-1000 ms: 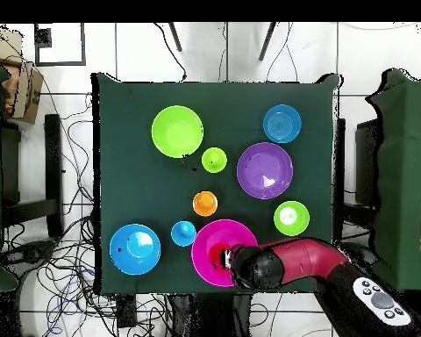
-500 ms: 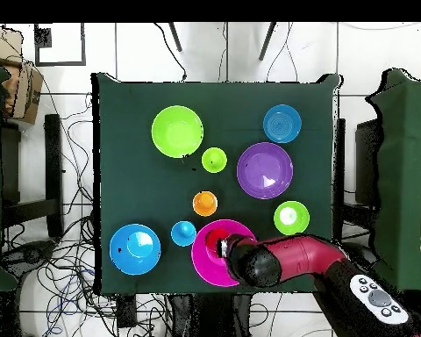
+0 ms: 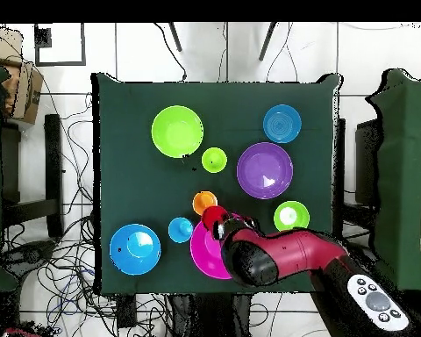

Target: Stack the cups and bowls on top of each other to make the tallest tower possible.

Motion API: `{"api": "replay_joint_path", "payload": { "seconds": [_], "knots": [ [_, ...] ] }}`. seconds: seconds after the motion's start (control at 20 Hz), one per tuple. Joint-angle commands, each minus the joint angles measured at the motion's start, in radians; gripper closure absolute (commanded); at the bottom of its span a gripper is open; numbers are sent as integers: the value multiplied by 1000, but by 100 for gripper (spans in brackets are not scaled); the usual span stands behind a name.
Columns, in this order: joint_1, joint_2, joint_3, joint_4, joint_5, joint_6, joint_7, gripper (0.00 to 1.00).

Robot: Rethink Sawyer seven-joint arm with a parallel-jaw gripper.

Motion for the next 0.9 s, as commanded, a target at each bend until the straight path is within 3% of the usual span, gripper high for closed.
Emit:
{"api": "replay_joint_path", "payload": {
  "seconds": [0.05, 0.55, 0.9],
  "knots": [
    [7, -81, 105, 24, -7, -92, 39, 100],
    [-21, -106, 133, 89, -39, -125, 30, 100],
    [-50, -82, 174, 100, -22, -60, -2, 100]
  ]
}}
